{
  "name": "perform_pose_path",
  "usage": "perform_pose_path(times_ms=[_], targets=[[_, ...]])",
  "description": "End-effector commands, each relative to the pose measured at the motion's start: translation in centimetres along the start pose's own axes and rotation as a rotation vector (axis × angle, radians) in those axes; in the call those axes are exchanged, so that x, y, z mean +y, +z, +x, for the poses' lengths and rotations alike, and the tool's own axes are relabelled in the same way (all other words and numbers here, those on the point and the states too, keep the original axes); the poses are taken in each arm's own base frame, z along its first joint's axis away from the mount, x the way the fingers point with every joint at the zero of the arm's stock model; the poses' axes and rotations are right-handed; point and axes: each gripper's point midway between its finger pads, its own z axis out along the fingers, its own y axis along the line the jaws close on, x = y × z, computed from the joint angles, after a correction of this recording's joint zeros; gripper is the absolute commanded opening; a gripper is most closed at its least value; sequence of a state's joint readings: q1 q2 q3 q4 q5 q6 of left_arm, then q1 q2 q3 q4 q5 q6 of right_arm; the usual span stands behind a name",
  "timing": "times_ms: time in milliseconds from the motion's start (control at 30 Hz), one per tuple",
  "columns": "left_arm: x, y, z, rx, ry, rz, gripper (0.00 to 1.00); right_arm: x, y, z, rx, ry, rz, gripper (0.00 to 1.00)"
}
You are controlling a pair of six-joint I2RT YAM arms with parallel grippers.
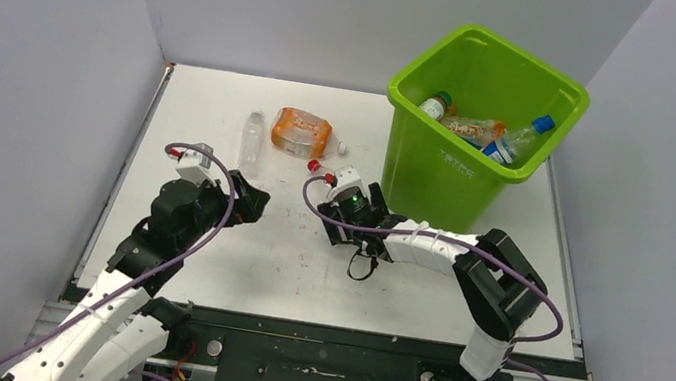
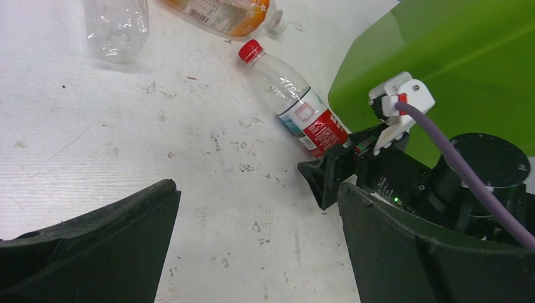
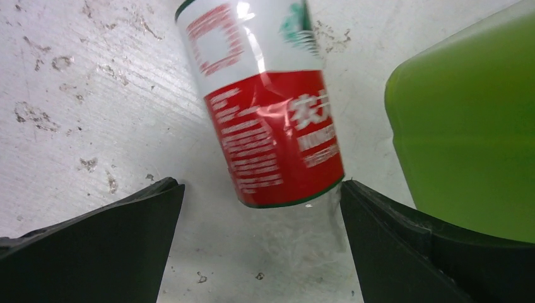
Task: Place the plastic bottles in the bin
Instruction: Pick up the plastic bottle at the center of the board.
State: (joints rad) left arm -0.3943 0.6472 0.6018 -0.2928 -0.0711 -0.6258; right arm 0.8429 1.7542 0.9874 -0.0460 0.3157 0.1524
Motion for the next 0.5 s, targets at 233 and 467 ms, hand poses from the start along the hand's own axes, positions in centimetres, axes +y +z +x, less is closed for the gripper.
perform_pose_path(times_ms=[233,467], targets=[[-1.4,-0.3,-0.5,-0.018,-0.007,0.077,0.96,1.7,0.6,-0.7,-0.019,0.043,-0.056,0.80],[-1.2,-0.3,-0.5,-0.022,-0.012,0.071,0.96,2.3,-0.6,-1.1,-0.067,0.087,-0.066,0.39]])
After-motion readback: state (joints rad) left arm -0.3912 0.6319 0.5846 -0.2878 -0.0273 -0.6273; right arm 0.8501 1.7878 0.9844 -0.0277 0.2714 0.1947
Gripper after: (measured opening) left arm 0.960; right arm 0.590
